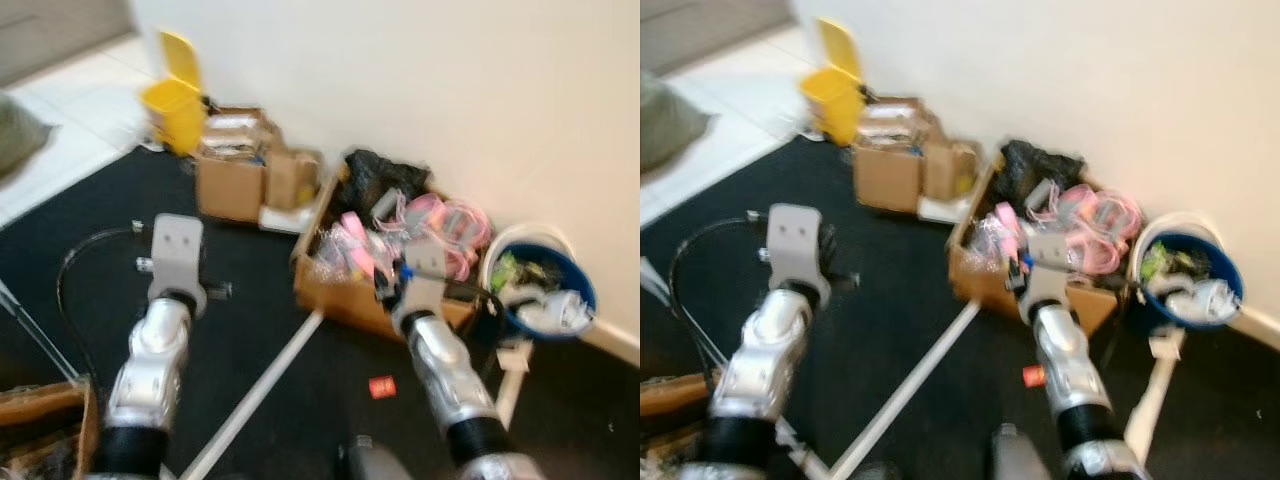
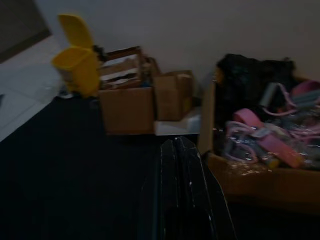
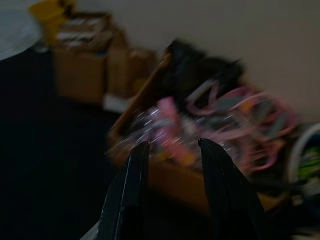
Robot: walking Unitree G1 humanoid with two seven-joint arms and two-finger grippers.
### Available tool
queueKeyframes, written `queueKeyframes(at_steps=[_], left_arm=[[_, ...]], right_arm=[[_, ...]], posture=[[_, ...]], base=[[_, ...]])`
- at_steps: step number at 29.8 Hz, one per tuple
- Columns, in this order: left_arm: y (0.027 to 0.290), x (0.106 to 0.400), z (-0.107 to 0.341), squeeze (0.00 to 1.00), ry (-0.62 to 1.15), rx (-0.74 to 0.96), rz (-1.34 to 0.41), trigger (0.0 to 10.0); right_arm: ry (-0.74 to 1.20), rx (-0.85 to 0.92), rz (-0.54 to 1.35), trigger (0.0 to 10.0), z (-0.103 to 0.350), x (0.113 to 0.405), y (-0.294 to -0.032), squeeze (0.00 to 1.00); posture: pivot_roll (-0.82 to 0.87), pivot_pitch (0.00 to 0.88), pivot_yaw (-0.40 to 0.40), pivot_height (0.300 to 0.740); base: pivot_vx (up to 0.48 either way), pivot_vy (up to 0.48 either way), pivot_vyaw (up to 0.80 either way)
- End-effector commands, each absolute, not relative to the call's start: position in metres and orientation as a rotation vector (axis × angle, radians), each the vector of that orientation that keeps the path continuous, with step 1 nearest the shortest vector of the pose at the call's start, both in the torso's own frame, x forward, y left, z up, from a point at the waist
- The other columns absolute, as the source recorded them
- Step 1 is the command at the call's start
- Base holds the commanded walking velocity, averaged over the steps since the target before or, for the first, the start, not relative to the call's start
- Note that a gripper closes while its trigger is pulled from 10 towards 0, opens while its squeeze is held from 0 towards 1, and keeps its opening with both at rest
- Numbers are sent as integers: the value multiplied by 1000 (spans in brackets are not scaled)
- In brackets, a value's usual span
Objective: Picking trash to rubbish bin
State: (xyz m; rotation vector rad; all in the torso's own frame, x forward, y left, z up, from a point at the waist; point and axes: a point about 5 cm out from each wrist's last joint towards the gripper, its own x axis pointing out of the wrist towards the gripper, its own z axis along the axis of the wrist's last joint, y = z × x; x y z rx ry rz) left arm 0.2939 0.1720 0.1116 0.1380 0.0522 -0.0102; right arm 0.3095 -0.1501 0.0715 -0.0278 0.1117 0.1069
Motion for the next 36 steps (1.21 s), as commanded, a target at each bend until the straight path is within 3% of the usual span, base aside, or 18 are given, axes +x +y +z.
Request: queueKeyframes(at_steps=[1,16,36], left_arm=[[176,290,105,0,99,139,-2,10000],[176,288,102,0,87,216,-26,10000],[176,289,103,0,91,167,-10,10000]], right_arm=[[151,-7,109,10000,62,305,-148,0],[172,-10,86,10000,57,301,-158,0],[169,1,96,10000,60,304,-155,0]], posture=[[86,45,2,740],[68,32,-2,740],[74,31,-5,740]], base=[[0,0,-800],[0,0,-800],[0,0,-800]])
